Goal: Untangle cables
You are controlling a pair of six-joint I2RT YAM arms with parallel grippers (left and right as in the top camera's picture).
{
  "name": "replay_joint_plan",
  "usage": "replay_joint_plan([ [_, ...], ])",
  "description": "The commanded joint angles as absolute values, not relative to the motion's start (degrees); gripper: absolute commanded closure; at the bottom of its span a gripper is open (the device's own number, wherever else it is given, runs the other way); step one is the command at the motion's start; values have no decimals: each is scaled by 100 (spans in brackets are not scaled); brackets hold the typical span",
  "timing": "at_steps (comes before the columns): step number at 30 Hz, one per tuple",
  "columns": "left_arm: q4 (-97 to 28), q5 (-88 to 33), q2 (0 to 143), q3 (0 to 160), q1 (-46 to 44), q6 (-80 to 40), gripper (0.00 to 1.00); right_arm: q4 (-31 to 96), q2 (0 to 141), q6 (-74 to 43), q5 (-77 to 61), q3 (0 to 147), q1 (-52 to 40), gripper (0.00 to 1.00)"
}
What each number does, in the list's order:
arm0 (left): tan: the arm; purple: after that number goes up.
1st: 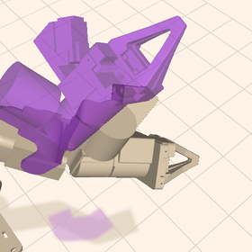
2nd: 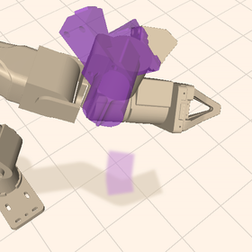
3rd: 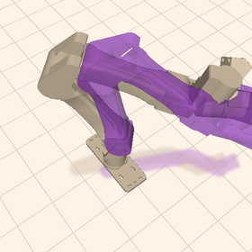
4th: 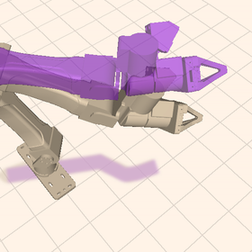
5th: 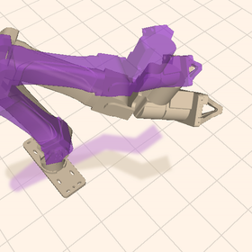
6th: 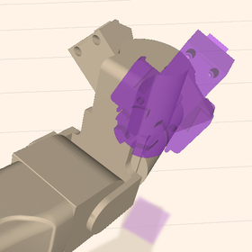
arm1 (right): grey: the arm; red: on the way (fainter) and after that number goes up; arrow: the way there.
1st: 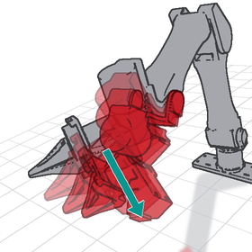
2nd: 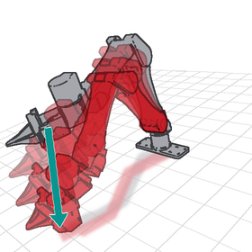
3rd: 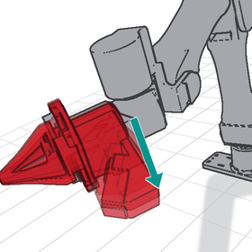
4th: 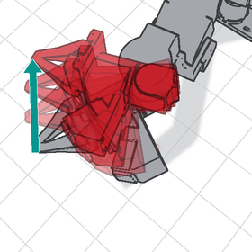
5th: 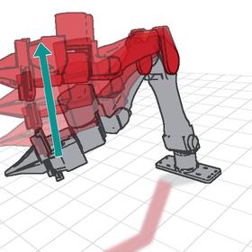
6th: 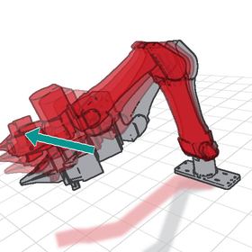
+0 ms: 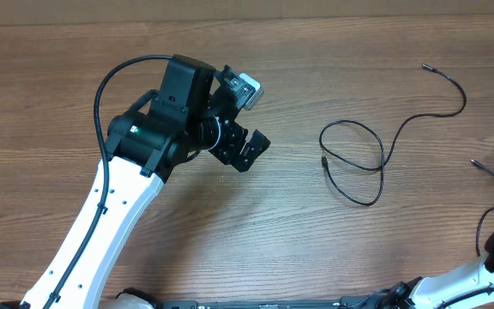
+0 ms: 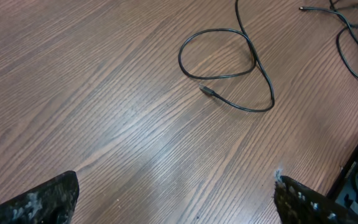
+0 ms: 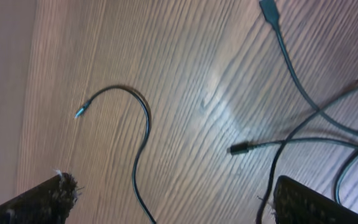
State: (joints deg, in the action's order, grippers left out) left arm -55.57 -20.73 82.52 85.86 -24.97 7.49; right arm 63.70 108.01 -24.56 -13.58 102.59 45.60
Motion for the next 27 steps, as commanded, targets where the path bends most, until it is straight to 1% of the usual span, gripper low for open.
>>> replay_joint_plan([
  [1,-5548,-2056,8202,8663,-2469,770,0,6578,10750,-2355,-1400,10274,4539,0],
  [5,-5546,-2056,8202,8663,-2469,770,0,7220,10750,-2427,-489,10276,4541,0],
  [7,-5546,-2056,8202,8663,-2469,770,0,7675,10750,-2851,364,10278,4545,0],
  [10,-5546,-2056,8202,8663,-2469,770,0,7889,10748,-2871,613,10335,4545,0],
  [14,-5546,-2056,8202,8663,-2469,770,0,7850,10748,-2471,-137,10466,4523,0],
  [15,-5548,-2056,8202,8663,-2469,770,0,7808,10748,-2161,-666,10466,4464,0],
  [16,-5546,-2056,8202,8663,-2469,770,0,7797,10748,-2053,-873,10466,4429,0],
  [17,-5548,-2056,8202,8663,-2469,770,0,7762,10748,-1715,-1330,10464,4329,0],
  [19,-5546,-2053,8202,8663,-2469,770,0,7717,10748,-1192,-1820,10460,4134,0],
  [20,-5546,-2053,8202,8663,-2469,770,0,7653,10748,-882,-1984,10433,3907,0],
  [22,-5546,-2056,8202,8663,-2469,770,0,7415,10748,-858,-1979,10313,3522,0],
  [23,-5546,-2053,8202,8663,-2469,770,0,7155,10750,-587,-1975,10136,3164,0],
  [27,-5546,-2056,8202,8663,-2469,770,0,6490,10750,255,-1964,9378,2248,0],
])
